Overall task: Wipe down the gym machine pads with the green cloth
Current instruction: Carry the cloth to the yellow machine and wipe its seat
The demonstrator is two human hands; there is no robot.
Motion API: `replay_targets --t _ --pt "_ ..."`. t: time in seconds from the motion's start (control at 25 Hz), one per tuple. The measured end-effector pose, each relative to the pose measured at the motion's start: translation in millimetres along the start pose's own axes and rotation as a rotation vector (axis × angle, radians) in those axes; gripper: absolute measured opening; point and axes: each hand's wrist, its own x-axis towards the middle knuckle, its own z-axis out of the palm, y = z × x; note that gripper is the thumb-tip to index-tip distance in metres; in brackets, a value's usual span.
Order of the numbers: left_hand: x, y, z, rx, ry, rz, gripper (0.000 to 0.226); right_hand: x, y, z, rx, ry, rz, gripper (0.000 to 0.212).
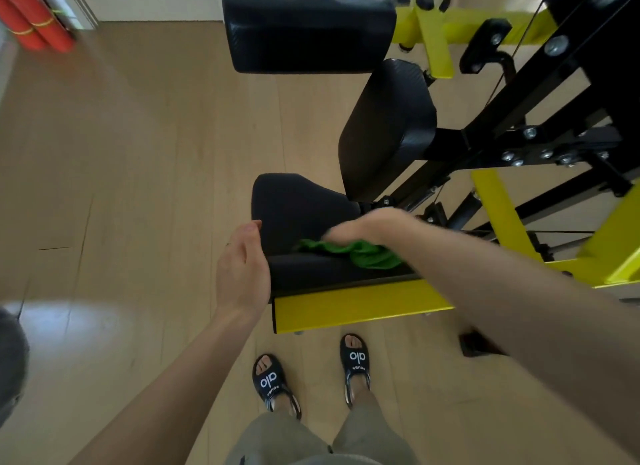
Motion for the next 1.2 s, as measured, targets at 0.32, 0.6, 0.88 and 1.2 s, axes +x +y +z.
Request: replay_targets --t 0.32,0.6,0.88,1.2 --pt "-1 3 2 0.091 0.015 -0.014 0.034 -5 47 -30 -0.101 -0.036 0.075 0.059" --pt "3 3 1 0.137 -0.013 -0.003 0.037 -36 -15 8 -0.012 -0.072 -0.222 0.053" --pt "1 5 -4 0.11 -0.079 -0.006 0.044 -47 77 -38 -0.073 0.092 0.11 0.032" --pt "1 8 -8 0.09 -0.144 -0.019 0.036 -26 39 -20 -0.197 0.114 0.133 0.036"
